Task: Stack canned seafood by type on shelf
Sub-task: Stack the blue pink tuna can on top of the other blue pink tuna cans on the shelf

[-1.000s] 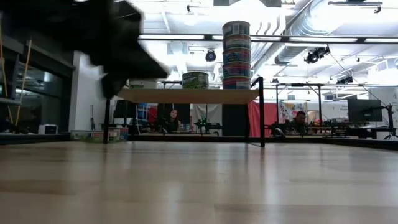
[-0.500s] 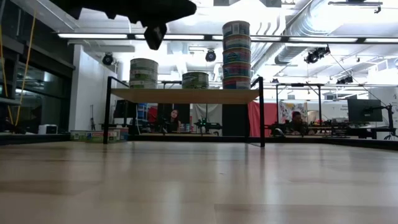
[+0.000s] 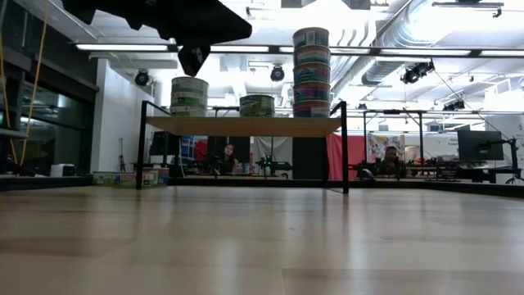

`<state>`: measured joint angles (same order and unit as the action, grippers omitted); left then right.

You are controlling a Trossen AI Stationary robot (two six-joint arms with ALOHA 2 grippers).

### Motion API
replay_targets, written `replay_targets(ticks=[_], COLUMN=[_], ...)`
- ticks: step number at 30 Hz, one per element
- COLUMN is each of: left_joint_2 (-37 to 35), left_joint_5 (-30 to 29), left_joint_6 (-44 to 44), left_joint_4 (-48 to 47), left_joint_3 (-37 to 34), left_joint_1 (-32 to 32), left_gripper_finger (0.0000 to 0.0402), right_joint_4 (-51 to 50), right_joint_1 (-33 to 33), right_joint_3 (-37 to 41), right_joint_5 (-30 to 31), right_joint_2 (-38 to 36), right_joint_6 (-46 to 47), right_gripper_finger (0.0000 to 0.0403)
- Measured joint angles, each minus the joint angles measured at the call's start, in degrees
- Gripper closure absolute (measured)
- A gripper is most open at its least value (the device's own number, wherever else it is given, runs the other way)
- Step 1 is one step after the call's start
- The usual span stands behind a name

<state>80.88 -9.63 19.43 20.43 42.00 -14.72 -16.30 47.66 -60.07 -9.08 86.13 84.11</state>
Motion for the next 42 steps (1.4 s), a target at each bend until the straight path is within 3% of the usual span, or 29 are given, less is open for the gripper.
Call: replay_targets(ticks=[3, 7, 10, 13, 18, 19, 26, 31, 35, 42], left_joint_2=[0.0, 0.0, 0.0, 0.0, 0.0, 0.0, 0.0, 0.0, -0.2, -4.4], left_joint_5=[-0.2, -0.2, -0.2, -0.2, -1.9, -2.3, 0.0, 1.6, -1.5, -10.9], left_joint_6=[0.4, 2.6, 4.0, 5.1, 4.3, 3.8, 3.0, 4.4, 5.4, 7.7], left_joint_4=[0.1, 0.1, 0.1, 0.1, -0.1, 0.0, 0.6, 0.4, -1.7, -2.1], left_joint_3=[0.0, 0.0, 0.0, 0.0, 0.0, 0.0, 0.0, 0.0, 0.0, 0.0], left_joint_1=[0.0, 0.0, 0.0, 0.0, 0.0, 0.0, -1.3, -5.3, -9.4, -13.9], left_gripper_finger=[0.0401, 0.0401, 0.0401, 0.0401, 0.0401, 0.0401, 0.0401, 0.0402, 0.0401, 0.0401], right_joint_4=[-5.1, -22.3, -31.1, -32.6, -32.0, -31.6, -31.0, -31.9, -30.4, -22.1], right_joint_1=[0.4, 0.0, 0.4, 1.7, 4.2, 4.7, 7.2, 7.7, 6.1, -1.7], right_joint_3=[0.3, 0.1, -0.1, 0.2, 0.2, 0.2, 0.3, 0.3, 0.0, -0.1], right_joint_5=[-2.4, -7.7, -10.6, -14.0, -17.9, -18.4, -22.6, -21.6, -17.0, -2.8], right_joint_2=[0.0, 0.0, 0.0, 0.2, 2.6, 3.3, 9.8, 12.9, 13.0, 12.9], right_joint_6=[0.8, 2.5, 2.7, 3.3, 4.2, 4.2, 3.9, 2.7, 2.2, -7.2], right_gripper_finger=[0.0079, 0.0084, 0.0110, 0.0176, 0.0358, 0.0380, 0.0394, 0.0396, 0.0401, 0.0403])
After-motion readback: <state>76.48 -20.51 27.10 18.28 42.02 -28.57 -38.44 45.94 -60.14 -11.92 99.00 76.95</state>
